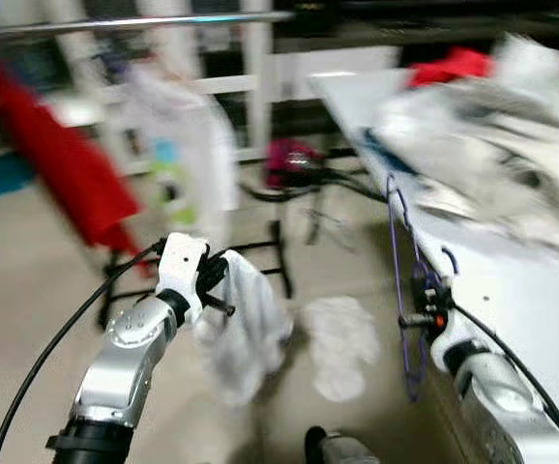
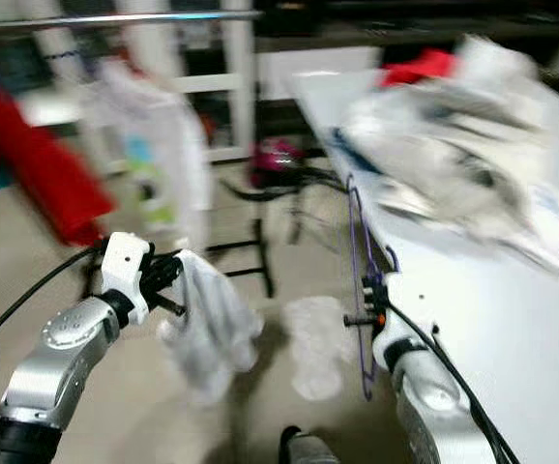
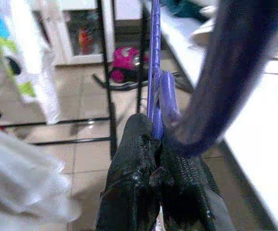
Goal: Hang hanger
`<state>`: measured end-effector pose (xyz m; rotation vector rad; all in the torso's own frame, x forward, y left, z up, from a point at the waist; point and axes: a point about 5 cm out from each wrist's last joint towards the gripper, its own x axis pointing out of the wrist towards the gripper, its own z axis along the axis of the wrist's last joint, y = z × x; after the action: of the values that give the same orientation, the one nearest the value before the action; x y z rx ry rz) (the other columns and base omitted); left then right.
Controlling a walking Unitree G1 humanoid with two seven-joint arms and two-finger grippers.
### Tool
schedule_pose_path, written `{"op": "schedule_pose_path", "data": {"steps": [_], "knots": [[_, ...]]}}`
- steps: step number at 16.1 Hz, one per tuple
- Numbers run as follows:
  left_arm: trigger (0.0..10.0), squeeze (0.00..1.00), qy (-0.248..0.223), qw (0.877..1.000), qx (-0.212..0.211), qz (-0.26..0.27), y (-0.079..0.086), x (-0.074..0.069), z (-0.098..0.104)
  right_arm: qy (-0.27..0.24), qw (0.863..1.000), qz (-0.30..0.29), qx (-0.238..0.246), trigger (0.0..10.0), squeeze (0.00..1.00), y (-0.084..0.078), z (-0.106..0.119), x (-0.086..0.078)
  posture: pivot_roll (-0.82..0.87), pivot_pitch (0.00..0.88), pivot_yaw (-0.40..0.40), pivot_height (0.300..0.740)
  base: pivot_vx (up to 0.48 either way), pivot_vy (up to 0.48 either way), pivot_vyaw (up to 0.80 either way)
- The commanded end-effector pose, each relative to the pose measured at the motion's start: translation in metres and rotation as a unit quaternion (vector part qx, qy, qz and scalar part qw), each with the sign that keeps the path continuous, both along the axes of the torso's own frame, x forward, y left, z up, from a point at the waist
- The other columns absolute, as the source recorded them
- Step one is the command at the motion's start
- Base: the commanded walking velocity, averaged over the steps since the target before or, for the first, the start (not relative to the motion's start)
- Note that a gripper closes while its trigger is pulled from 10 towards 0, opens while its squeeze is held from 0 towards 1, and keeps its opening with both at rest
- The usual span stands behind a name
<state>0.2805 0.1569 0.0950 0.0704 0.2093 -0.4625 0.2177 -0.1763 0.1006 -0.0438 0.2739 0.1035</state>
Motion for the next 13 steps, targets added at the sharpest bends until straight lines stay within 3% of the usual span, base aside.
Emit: {"op": "schedule_pose_path", "data": {"steps": [1, 6, 8, 13], "knots": [[10.0, 0.0, -0.032, 0.999, 0.002, 0.01, 0.002, 0.004, 0.01, -0.008, 1.0, 0.019, -0.002, 10.0, 0.0, 0.004, 0.004, 0.002, -0.05, 0.0, 0.017, 0.74, 0.0, 0.0, -0.8], [10.0, 0.0, -0.031, 0.999, 0.011, 0.025, 0.011, 0.0, 0.01, -0.006, 0.989, 0.148, -0.02, 10.0, 0.0, 0.026, 0.003, 0.004, 0.0, 0.0, -0.026, 0.74, 0.0, 0.0, -0.8], [10.0, 0.0, -0.041, 0.999, 0.025, 0.022, 0.013, 0.0, 0.013, 0.013, 0.987, 0.157, -0.004, 10.0, 0.0, 0.03, -0.003, 0.001, 0.0, 0.0, -0.026, 0.74, 0.0, 0.0, -0.79], [10.0, 0.0, -0.041, 0.998, 0.039, 0.006, 0.011, 0.003, 0.015, 0.026, 0.992, 0.123, 0.023, 10.0, 0.0, 0.029, -0.007, -0.004, -0.02, 0.0, 0.003, 0.74, 0.0, 0.468, -0.8]]}}
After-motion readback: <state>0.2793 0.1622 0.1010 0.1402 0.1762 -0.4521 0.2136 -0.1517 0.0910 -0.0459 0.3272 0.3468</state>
